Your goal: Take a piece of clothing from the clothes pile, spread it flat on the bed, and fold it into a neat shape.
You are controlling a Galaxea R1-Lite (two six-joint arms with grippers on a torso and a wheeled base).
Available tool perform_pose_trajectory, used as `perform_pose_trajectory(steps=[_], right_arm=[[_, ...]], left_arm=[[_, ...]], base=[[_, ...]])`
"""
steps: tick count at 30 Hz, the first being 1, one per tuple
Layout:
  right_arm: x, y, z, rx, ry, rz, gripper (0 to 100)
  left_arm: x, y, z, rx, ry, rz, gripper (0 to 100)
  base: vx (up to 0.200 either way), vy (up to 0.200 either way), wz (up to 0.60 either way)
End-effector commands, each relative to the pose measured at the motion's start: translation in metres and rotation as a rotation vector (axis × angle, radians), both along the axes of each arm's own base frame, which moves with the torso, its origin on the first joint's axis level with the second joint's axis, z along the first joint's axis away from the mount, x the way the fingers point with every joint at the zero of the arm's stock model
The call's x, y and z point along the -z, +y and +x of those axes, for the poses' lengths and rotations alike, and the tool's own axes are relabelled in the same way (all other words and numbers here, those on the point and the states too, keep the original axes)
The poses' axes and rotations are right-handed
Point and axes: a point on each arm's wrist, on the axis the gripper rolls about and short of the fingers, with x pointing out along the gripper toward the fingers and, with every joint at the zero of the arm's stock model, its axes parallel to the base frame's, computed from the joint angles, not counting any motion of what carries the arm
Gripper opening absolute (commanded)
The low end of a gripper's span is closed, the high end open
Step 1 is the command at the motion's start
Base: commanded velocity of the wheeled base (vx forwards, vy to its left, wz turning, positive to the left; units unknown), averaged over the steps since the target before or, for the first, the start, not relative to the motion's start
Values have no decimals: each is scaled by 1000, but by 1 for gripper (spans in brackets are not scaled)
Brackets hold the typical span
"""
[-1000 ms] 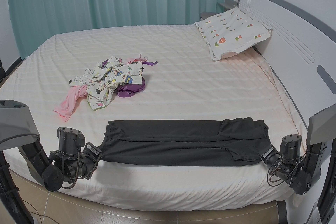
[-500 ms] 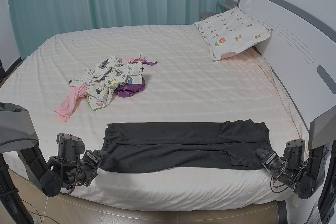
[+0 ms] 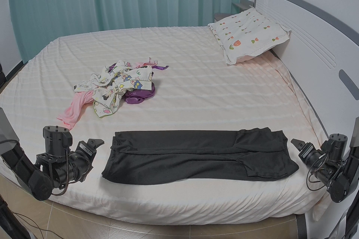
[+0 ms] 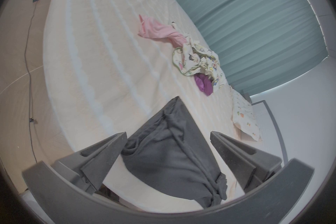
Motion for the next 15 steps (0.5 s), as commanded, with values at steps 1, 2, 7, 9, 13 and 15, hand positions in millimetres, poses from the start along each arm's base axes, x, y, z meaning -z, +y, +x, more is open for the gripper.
perform_pose_trajectory(steps=[1,2,7,9,13,15], right_arm=[[-19,-4,11,-36,-114,-16,100],[-20,-4,14,-49,-126,-22,100],[-13,3,32,-167,-102,-14,100],[-11,4,44,-207,-102,-1,100],[-5,6,61,-264,-75,-4,100],[-2,7,73,-313,-55,-33,100]], left_arm=[[-18,4,12,12,-64,-28,100],[-20,3,14,24,-66,-36,100],[-25,-1,24,64,-67,-63,100],[-21,-3,27,69,-53,-63,100],[-14,-7,29,80,-33,-61,100],[-12,-7,30,79,-23,-62,100]], base=[[0,0,0],[0,0,0],[0,0,0],[0,0,0],[0,0,0],[0,0,0]])
